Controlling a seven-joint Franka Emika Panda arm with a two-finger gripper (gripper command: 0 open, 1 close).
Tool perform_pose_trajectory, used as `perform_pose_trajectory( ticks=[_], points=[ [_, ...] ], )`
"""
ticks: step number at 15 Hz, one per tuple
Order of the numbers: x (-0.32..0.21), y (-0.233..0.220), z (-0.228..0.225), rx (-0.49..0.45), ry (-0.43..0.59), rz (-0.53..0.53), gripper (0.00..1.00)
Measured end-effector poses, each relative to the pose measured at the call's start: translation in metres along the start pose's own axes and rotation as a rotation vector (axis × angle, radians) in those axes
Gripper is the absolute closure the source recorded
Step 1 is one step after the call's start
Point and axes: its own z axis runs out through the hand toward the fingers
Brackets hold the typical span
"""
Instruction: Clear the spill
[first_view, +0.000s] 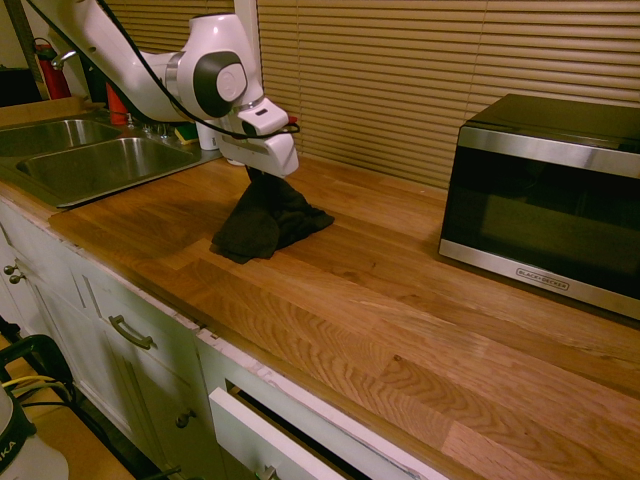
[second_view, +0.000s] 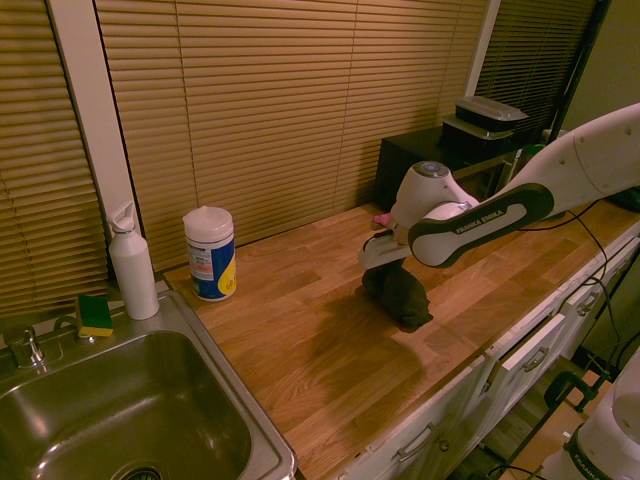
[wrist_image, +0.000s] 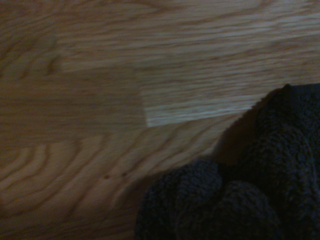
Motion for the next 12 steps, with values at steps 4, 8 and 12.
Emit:
perform_pose_trajectory(
  ticks=[4,8,12],
  points=[
    [-0.049,-0.029,-0.001,-0.005,0.002,-0.051,1.0],
    [-0.09,-0.058,-0.002,-0.014,0.006,-0.087,1.0],
    [-0.122,-0.087,-0.002,-0.014,0.015,-0.114,1.0]
  ],
)
